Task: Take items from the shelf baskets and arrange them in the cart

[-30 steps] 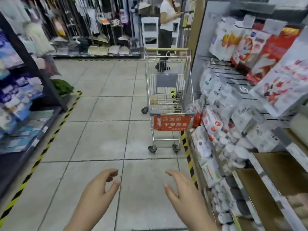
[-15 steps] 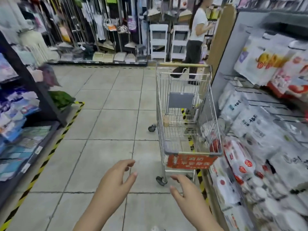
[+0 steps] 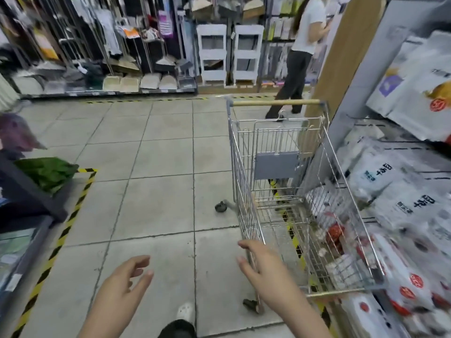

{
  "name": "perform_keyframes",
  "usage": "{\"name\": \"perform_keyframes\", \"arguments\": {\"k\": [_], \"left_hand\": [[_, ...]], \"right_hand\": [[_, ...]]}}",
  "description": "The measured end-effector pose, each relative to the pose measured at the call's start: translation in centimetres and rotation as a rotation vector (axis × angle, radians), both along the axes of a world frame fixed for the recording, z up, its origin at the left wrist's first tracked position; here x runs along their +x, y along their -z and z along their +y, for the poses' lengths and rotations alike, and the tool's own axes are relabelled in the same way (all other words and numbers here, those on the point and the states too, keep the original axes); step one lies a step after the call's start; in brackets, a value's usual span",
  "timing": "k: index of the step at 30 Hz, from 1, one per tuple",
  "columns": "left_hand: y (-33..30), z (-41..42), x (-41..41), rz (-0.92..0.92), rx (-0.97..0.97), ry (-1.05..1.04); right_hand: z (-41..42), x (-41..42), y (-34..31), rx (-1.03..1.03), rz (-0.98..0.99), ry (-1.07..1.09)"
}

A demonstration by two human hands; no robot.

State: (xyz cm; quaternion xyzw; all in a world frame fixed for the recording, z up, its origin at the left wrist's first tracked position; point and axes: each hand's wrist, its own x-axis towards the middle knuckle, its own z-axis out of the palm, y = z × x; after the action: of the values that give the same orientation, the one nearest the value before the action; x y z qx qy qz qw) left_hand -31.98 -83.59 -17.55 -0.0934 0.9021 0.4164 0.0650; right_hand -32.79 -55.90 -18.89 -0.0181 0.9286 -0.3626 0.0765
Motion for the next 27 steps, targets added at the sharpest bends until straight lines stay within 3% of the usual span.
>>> {"name": "perform_keyframes", "arguments": {"k": [7, 15, 21, 27], "left_hand": [[-0.3, -3.1, -19.0, 0.011, -0.077, 0.246], [0.8, 5.5, -33.8, -0.029, -0.058, 0.644], [2.5, 13.1, -40.7, -0.047, -0.107, 0.920], [2.8, 18.2, -49.3, -0.010, -0.210, 1.066]], "right_hand": [[-2.4, -9.2, 2.1, -0.052, -0.080, 0.333], [-0.6, -13.1, 4.0, -0.063, -0.252, 0.679], [2.6, -20.4, 7.3, -0.067, -0.287, 0.765], [6.5, -29.2, 9.7, -0.099, -0.290, 0.804]]}}
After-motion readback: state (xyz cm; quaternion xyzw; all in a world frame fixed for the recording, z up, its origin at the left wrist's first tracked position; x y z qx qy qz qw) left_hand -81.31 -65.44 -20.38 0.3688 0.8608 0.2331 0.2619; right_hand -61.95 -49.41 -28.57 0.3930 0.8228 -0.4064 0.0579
